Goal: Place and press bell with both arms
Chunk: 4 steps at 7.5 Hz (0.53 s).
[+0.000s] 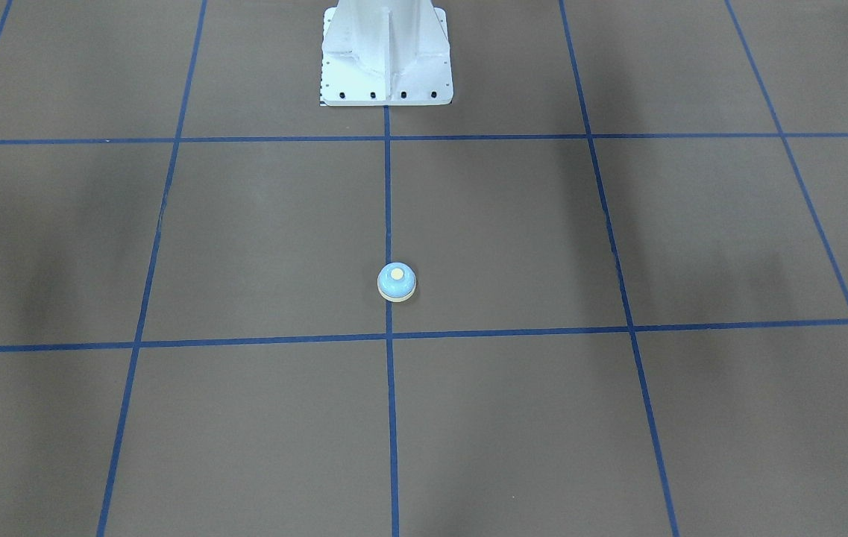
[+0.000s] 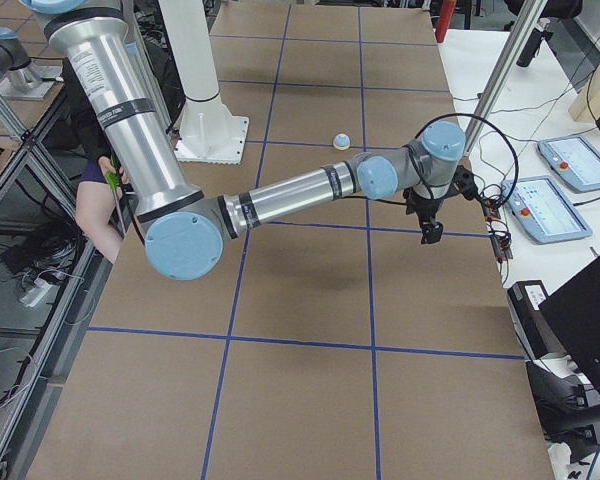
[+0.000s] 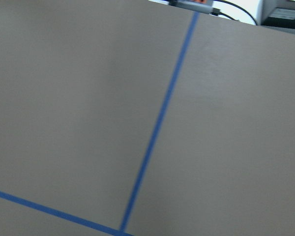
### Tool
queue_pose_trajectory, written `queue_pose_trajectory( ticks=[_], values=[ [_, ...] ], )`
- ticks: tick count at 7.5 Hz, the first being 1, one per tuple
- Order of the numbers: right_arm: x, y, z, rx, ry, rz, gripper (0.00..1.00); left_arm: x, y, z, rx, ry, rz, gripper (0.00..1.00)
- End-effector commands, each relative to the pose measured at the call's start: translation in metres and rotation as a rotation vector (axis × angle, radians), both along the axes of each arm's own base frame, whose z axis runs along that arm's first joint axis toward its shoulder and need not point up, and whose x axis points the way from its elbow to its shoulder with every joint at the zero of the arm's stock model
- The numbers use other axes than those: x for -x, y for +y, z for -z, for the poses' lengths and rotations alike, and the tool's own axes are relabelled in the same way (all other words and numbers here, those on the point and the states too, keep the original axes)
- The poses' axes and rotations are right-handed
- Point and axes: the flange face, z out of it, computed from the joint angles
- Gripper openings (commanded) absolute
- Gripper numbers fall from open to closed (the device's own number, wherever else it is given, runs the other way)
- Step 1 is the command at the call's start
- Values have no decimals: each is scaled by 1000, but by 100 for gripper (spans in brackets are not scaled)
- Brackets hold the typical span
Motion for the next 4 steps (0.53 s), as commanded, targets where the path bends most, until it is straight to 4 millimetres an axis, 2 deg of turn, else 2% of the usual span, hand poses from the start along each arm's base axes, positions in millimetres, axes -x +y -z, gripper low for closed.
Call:
queue_pose_trajectory(
  ticks=[1,2,3,4],
  values=[
    [-84,70,-103,12,23,14,100,1,4,-2,9,-2,3,100],
    [-114,101,-135,63,24,-34,100,1,5,-4,18,-3,7,100],
    [-123,121,-154,93,49,-53,100,1,6,-3,10,4,0,100],
    [-128,151,-172,122,77,-63,100,3,8,0,9,7,5,100]
  ],
)
